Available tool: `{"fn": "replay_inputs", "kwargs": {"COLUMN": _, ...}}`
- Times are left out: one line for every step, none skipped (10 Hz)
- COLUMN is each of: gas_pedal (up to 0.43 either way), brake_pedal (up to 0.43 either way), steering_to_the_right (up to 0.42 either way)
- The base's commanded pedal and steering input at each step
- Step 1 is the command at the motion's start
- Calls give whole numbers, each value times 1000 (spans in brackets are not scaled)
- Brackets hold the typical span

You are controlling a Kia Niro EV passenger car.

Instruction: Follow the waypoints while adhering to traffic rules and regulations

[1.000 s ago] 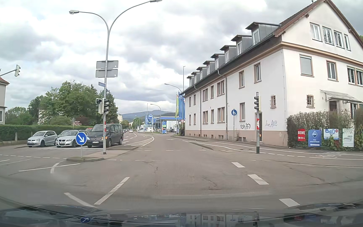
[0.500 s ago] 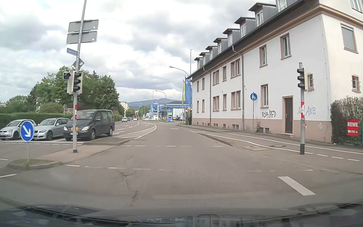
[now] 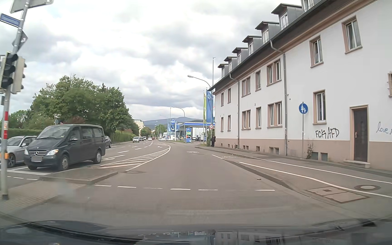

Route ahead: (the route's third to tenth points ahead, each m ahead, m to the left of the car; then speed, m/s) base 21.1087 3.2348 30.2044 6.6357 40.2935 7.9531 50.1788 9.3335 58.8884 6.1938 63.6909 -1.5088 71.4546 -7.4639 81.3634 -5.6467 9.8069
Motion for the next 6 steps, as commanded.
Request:
{"fn": "replay_inputs", "kwargs": {"gas_pedal": 20, "brake_pedal": 0, "steering_to_the_right": -21}}
{"fn": "replay_inputs", "kwargs": {"gas_pedal": 39, "brake_pedal": 0, "steering_to_the_right": -21}}
{"fn": "replay_inputs", "kwargs": {"gas_pedal": 39, "brake_pedal": 0, "steering_to_the_right": -21}}
{"fn": "replay_inputs", "kwargs": {"gas_pedal": 47, "brake_pedal": 0, "steering_to_the_right": -20}}
{"fn": "replay_inputs", "kwargs": {"gas_pedal": 47, "brake_pedal": 0, "steering_to_the_right": -19}}
{"fn": "replay_inputs", "kwargs": {"gas_pedal": 47, "brake_pedal": 0, "steering_to_the_right": -18}}
